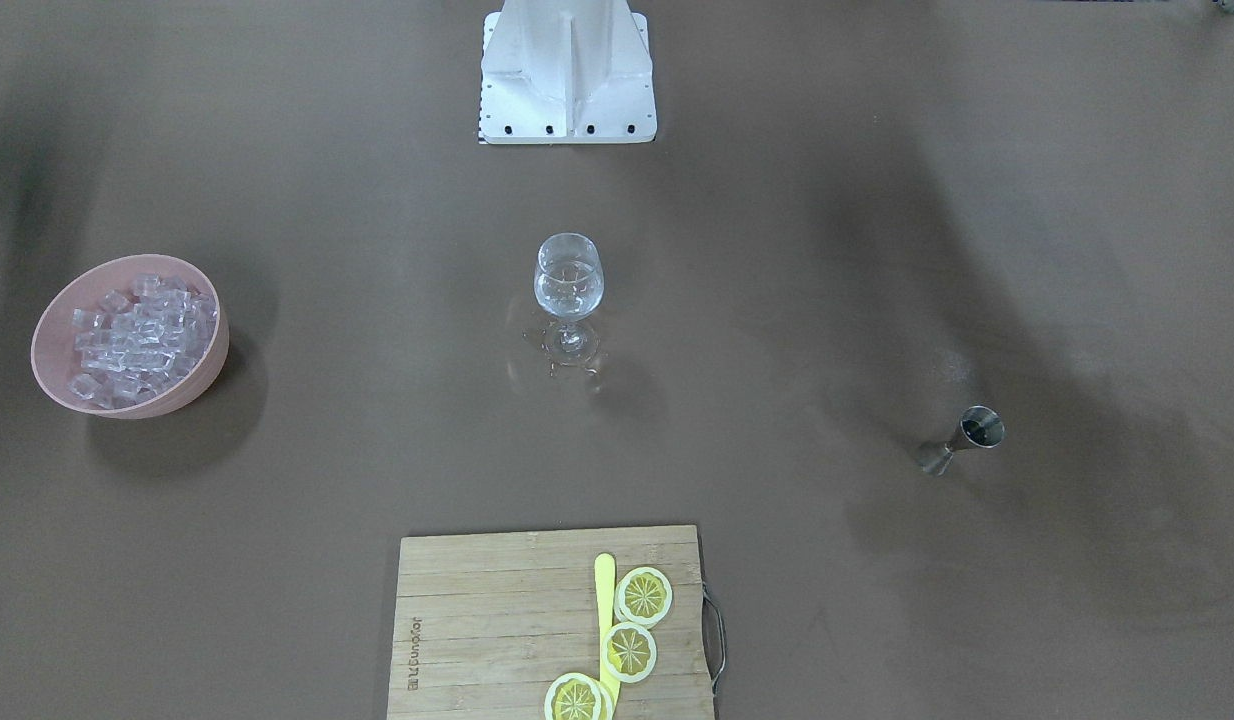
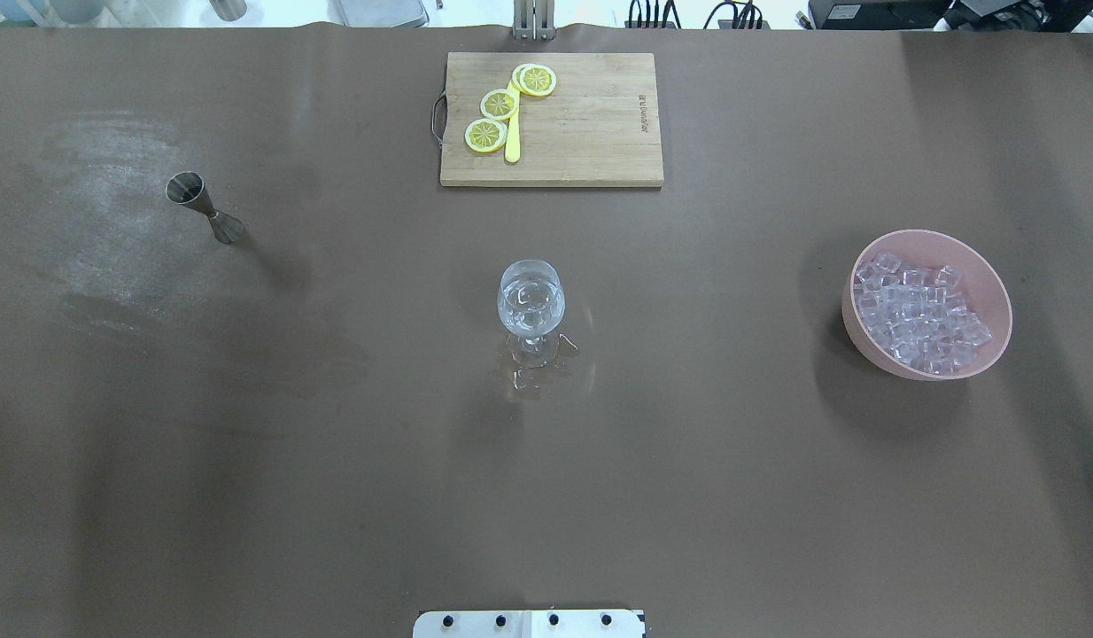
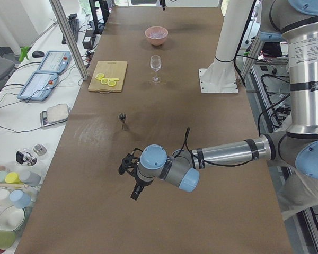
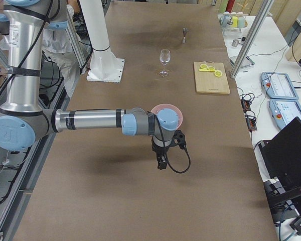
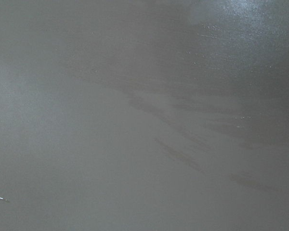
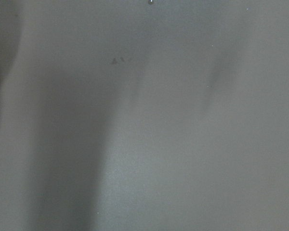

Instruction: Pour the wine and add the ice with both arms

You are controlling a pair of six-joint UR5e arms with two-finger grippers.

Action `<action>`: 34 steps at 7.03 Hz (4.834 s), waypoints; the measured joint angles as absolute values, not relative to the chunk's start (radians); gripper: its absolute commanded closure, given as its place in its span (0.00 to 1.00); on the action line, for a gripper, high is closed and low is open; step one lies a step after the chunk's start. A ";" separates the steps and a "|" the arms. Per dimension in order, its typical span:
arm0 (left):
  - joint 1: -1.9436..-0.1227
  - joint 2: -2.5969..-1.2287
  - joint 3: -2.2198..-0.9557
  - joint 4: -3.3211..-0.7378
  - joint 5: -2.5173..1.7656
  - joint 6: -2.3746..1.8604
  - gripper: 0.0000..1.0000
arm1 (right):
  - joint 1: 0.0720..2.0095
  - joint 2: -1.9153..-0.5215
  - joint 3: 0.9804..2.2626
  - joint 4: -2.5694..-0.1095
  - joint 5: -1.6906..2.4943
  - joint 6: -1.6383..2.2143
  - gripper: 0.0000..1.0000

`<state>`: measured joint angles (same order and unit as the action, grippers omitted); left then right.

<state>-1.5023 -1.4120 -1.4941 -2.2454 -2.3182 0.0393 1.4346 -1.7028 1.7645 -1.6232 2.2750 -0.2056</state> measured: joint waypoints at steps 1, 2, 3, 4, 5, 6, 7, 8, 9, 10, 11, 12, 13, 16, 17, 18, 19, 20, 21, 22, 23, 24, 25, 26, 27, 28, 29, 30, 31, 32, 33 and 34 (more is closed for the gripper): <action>-1.502 -1.415 -1.485 -2.315 -2.319 0.040 0.00 | 1.434 -1.703 1.765 -1.624 2.277 -0.206 0.00; -1.499 -1.416 -1.474 -2.410 -2.320 0.036 0.00 | 1.433 -1.703 1.765 -1.624 2.280 -0.205 0.00; -1.495 -1.417 -1.461 -2.494 -2.320 0.021 0.01 | 1.432 -1.703 1.764 -1.624 2.281 -0.204 0.00; -1.482 -1.421 -1.452 -2.561 -2.320 -0.009 0.02 | 1.432 -1.703 1.763 -1.624 2.282 -0.202 0.00; -1.447 -1.439 -1.452 -2.618 -2.318 -0.038 0.02 | 1.430 -1.702 1.763 -1.624 2.282 -0.200 0.00; -1.408 -1.472 -1.451 -2.677 -2.308 -0.060 0.02 | 1.429 -1.699 1.764 -1.624 2.283 -0.198 0.00; -1.367 -1.505 -1.448 -2.736 -2.279 -0.079 0.02 | 1.429 -1.696 1.765 -1.624 2.282 -0.196 0.00; -1.313 -1.525 -1.446 -2.807 -2.211 -0.088 0.02 | 1.428 -1.694 1.767 -1.624 2.281 -0.193 0.00; -1.256 -1.537 -1.445 -2.884 -2.139 -0.093 0.02 | 1.428 -1.693 1.768 -1.623 2.280 -0.191 0.00; -1.210 -1.553 -1.443 -2.942 -2.096 -0.095 0.02 | 1.428 -1.692 1.768 -1.623 2.281 -0.191 0.00; -1.173 -1.582 -1.437 -2.971 -2.063 -0.096 0.02 | 1.428 -1.692 1.767 -1.624 2.281 -0.190 0.00; -1.131 -1.609 -1.429 -2.982 -2.006 -0.097 0.02 | 1.428 -1.694 1.766 -1.624 2.282 -0.190 0.00; -1.082 -1.628 -1.425 -2.985 -1.930 -0.098 0.02 | 1.428 -1.696 1.764 -1.624 2.288 -0.190 0.00; -0.985 -1.644 -1.386 -3.018 -1.869 -0.283 0.02 | 1.428 -1.687 1.749 -1.626 2.311 -0.185 0.00; -0.962 -1.640 -1.370 -3.054 -1.873 -0.349 0.02 | 1.428 -1.685 1.749 -1.625 2.312 -0.184 0.00; -0.944 -1.637 -1.361 -3.080 -1.880 -0.415 0.02 | 1.428 -1.685 1.748 -1.625 2.311 -0.184 0.00; -0.930 -1.643 -1.358 -3.093 -1.878 -0.498 0.02 | 1.428 -1.684 1.749 -1.625 2.311 -0.184 0.00; -0.920 -1.657 -1.354 -3.097 -1.855 -0.551 0.02 | 1.428 -1.684 1.753 -1.624 2.312 -0.185 0.00; -0.901 -1.674 -1.348 -3.096 -1.802 -0.579 0.02 | 1.428 -1.684 1.754 -1.625 2.312 -0.187 0.00; -0.870 -1.691 -1.340 -3.092 -1.733 -0.604 0.02 | 1.429 -1.683 1.753 -1.624 2.312 -0.189 0.00; -0.843 -1.703 -1.325 -3.090 -1.681 -0.623 0.02 | 1.429 -1.683 1.756 -1.623 2.312 -0.190 0.00; -0.827 -1.708 -1.307 -3.093 -1.636 -0.631 0.02 | 1.430 -1.683 1.759 -1.623 2.312 -0.192 0.00; -0.808 -1.711 -1.298 -3.094 -1.593 -0.634 0.02 | 1.430 -1.681 1.761 -1.623 2.312 -0.193 0.00; -0.795 -1.717 -1.293 -3.092 -1.569 -0.634 0.02 | 1.430 -1.674 1.762 -1.623 2.312 -0.193 0.00; -0.789 -1.730 -1.292 -3.088 -1.544 -0.635 0.02 | 1.430 -1.669 1.762 -1.623 2.312 -0.193 0.00; -0.783 -1.744 -1.288 -3.083 -1.523 -0.634 0.02 | 1.430 -1.664 1.762 -1.623 2.312 -0.192 0.00; -0.775 -1.756 -1.268 -3.084 -1.513 -0.632 0.02 | 1.430 -1.659 1.762 -1.623 2.312 -0.190 0.00; -0.766 -1.772 -1.236 -3.088 -1.509 -0.630 0.02 | 1.430 -1.655 1.759 -1.624 2.312 -0.189 0.00; -0.758 -1.786 -1.218 -3.089 -1.507 -0.631 0.02 | 1.430 -1.653 1.757 -1.624 2.313 -0.187 0.00; -0.753 -1.797 -1.210 -3.086 -1.507 -0.632 0.02 | 1.430 -1.653 1.758 -1.624 2.313 -0.186 0.00; -0.751 -1.807 -1.203 -3.081 -1.507 -0.632 0.02 | 1.430 -1.652 1.759 -1.624 2.315 -0.186 0.00; -0.751 -1.813 -1.195 -3.080 -1.508 -0.633 0.03 | 1.430 -1.651 1.759 -1.624 2.319 -0.186 0.00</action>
<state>-0.7507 -1.8130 -1.1947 -3.0796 -1.5077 -0.6330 1.4297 -1.6512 1.7591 -1.6245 2.3195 -0.1857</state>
